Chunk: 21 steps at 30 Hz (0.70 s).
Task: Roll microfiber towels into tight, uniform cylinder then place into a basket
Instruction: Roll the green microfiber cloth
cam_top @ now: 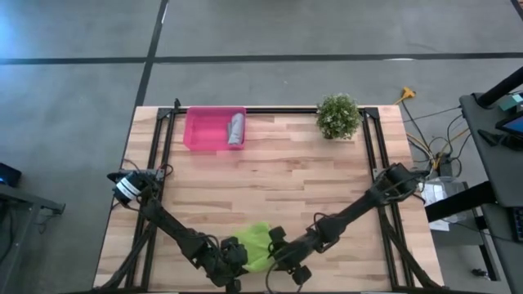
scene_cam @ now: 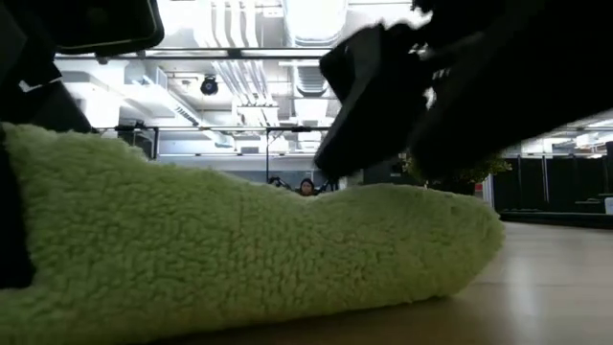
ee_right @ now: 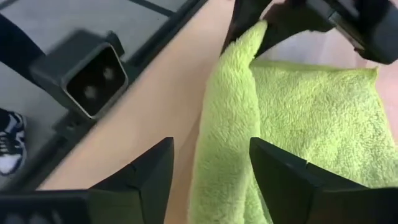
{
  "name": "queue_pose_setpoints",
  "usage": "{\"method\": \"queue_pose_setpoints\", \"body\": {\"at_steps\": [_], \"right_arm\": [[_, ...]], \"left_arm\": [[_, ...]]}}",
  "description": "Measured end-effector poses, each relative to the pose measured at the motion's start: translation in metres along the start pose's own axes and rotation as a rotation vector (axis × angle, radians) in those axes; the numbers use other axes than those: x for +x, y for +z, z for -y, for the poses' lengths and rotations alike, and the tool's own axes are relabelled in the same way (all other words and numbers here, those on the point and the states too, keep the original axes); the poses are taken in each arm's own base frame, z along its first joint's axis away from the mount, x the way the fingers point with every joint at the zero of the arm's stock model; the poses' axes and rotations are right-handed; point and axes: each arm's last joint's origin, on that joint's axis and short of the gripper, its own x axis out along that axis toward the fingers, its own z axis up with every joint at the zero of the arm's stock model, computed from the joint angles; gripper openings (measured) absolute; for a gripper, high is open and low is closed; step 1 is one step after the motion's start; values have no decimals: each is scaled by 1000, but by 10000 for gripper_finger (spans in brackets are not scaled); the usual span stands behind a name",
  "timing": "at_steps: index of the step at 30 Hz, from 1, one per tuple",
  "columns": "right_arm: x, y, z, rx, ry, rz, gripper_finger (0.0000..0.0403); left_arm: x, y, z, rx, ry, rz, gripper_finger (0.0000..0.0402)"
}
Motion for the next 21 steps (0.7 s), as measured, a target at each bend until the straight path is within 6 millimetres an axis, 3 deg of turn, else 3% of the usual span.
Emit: {"method": "queue_pose_setpoints", "body": {"at_steps": [6,14,21], "right_arm": [[6,0,-4,-76,-11,52,214],[31,-23,-8,-149,-97,5,195],[30,-17,-6,-168,-161,23,189]], "left_arm": [[1,0,-2,-29,9,-2,2],[2,0,-5,-60,21,10,2],[3,-1,-6,-87,11,14,2]]}}
